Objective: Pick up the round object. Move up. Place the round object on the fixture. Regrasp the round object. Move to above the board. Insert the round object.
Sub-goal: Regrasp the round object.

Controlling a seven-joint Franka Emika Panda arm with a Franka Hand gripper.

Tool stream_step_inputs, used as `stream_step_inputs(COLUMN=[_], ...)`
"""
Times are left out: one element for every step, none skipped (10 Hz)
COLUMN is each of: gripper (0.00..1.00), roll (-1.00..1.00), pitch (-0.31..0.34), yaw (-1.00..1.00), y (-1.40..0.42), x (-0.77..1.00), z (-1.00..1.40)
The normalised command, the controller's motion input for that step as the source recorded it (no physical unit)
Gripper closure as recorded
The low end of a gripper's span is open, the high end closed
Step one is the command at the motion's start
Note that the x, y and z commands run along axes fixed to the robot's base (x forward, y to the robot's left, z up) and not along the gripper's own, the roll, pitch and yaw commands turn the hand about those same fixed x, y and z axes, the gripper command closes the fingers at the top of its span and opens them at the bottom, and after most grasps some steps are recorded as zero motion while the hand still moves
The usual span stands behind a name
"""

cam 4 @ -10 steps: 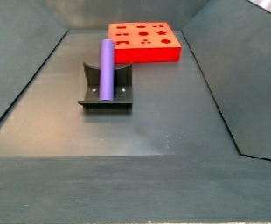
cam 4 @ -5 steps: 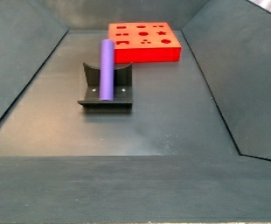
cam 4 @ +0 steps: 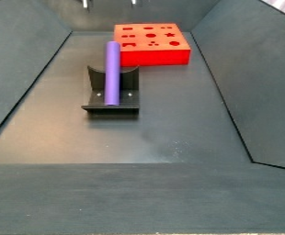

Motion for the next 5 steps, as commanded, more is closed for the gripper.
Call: stream_step_inputs(gripper=[0.0, 0.0, 0.0, 0.0, 0.0], roll=[0.12, 0.11, 0.11, 0.11, 0.11], pitch=[0.065, 0.043, 0.021, 0.003, -0.017], yaw=[0.17, 0.16, 0.16, 0.14, 0.12], y=[0.02, 0.01, 0.0, -0.01, -0.02], x=[0.11, 0.13, 0.14, 0.15, 0.15], z=[-1.0, -1.0, -1.0, -1.0, -0.93])
